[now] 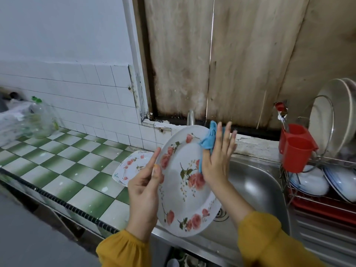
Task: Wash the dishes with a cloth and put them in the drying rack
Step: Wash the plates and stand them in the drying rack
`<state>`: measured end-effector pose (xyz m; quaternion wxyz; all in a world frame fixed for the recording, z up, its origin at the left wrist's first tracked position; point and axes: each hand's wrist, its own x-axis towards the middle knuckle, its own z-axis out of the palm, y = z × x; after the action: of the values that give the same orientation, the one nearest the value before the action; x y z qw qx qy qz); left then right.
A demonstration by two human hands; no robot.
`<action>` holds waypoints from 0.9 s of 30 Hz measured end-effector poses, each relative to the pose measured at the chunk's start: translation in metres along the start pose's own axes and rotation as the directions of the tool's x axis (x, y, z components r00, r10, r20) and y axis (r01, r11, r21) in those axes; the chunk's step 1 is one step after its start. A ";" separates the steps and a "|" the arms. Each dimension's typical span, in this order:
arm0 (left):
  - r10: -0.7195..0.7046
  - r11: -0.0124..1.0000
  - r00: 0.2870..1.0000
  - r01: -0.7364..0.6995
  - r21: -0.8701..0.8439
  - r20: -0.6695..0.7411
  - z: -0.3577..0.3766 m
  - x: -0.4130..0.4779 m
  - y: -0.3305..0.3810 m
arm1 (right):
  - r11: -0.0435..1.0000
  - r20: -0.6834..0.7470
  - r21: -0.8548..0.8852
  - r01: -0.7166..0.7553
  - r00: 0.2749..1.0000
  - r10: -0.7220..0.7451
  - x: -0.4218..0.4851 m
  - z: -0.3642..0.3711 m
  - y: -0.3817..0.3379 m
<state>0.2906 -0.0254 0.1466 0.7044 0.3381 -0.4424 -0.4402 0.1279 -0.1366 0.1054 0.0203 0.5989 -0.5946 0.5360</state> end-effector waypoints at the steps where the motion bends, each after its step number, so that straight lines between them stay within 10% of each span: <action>1: 0.028 0.999 0.999 -0.028 0.028 0.021 0.007 -0.003 0.000 | 0.998 -0.006 0.065 0.020 1.000 -0.020 0.001 0.000 -0.017; 4: 0.069 0.997 0.997 -0.070 0.034 0.034 0.012 -0.001 -0.002 | 0.942 0.097 0.236 0.240 0.958 -0.269 -0.041 -0.006 -0.062; 7: 0.046 0.994 0.998 -0.051 -0.098 -0.052 -0.007 0.014 0.006 | 0.769 0.223 0.176 0.615 0.736 -0.640 -0.099 -0.004 -0.040; 16: 0.069 0.997 0.996 -0.070 0.017 0.056 0.000 -0.001 0.015 | 0.999 -0.040 -0.010 0.046 0.998 -0.046 0.000 -0.013 -0.001; 20: 0.080 0.994 0.992 -0.087 0.063 0.103 0.013 -0.007 0.006 | 0.952 -0.030 0.183 0.244 0.970 -0.242 -0.025 -0.016 -0.061; 24: 0.012 0.997 0.998 -0.008 -0.077 0.059 0.000 0.011 0.012 | 0.764 0.225 0.081 0.640 0.735 -0.640 -0.101 -0.009 -0.031; 27: -0.004 0.996 0.997 0.011 -0.091 0.075 -0.008 0.017 0.018 | 0.823 0.217 -0.081 0.563 0.815 -0.537 -0.099 -0.011 0.021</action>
<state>0.3078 -0.0337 0.1649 0.7003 0.2905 -0.4466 -0.4751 0.1333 -0.0670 0.0318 0.1617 0.7893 -0.4315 0.4057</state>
